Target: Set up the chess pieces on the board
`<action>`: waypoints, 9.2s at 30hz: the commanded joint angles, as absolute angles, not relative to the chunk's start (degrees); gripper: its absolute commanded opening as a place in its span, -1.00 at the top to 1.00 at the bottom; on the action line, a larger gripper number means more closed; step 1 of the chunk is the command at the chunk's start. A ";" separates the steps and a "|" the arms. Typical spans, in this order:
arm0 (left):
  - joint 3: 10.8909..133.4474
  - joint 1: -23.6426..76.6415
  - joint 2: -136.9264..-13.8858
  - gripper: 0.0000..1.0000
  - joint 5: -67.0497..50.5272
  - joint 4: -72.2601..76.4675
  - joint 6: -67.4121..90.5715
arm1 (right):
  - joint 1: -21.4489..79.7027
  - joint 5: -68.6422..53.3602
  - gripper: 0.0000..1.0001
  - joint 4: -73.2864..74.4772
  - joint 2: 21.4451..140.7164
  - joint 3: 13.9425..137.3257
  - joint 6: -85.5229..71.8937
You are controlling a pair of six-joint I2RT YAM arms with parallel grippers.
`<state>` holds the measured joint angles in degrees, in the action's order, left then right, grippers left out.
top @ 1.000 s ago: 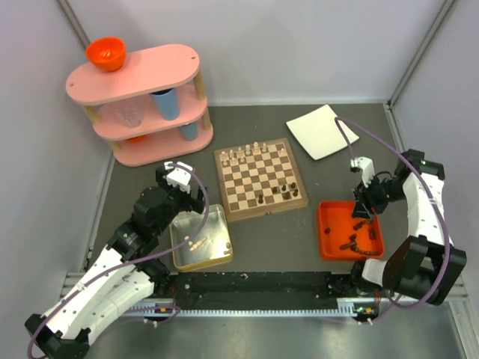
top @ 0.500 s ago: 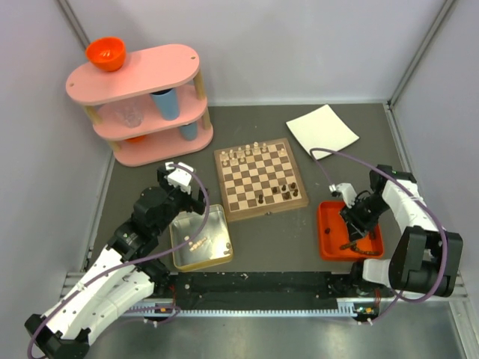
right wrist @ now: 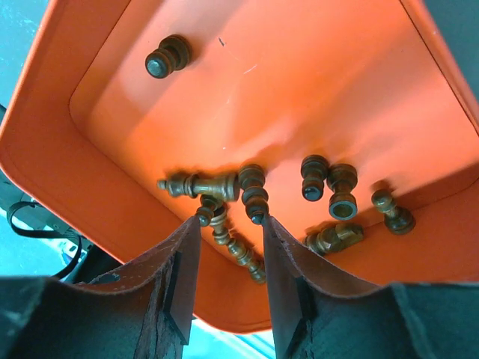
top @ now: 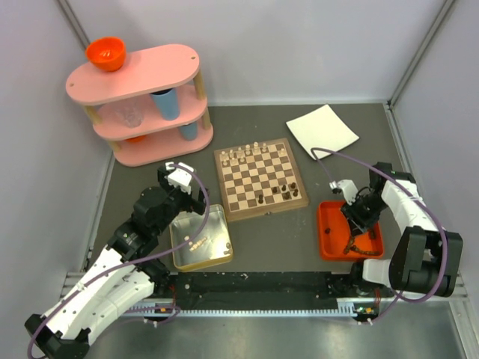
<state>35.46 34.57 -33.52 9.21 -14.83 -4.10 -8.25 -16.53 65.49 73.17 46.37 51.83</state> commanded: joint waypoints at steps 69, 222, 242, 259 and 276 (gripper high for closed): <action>35.77 34.28 -31.64 -0.98 14.50 -13.18 -4.83 | 10.10 -27.51 0.97 70.84 75.76 75.14 46.50; 36.04 34.19 -30.76 -0.98 13.27 -12.74 -5.54 | 38.58 -9.05 0.84 64.95 115.66 96.24 25.93; 35.95 34.19 -30.59 -0.98 13.36 -12.75 -5.54 | 38.58 -9.32 0.44 65.04 114.52 97.38 25.66; 35.86 34.19 -30.06 -0.98 13.45 -12.92 -5.36 | 38.67 -9.32 0.07 67.32 103.37 100.02 27.33; 46.06 33.93 -42.35 -0.96 -18.35 -10.39 10.71 | 9.00 -42.61 0.04 59.25 71.12 73.35 37.69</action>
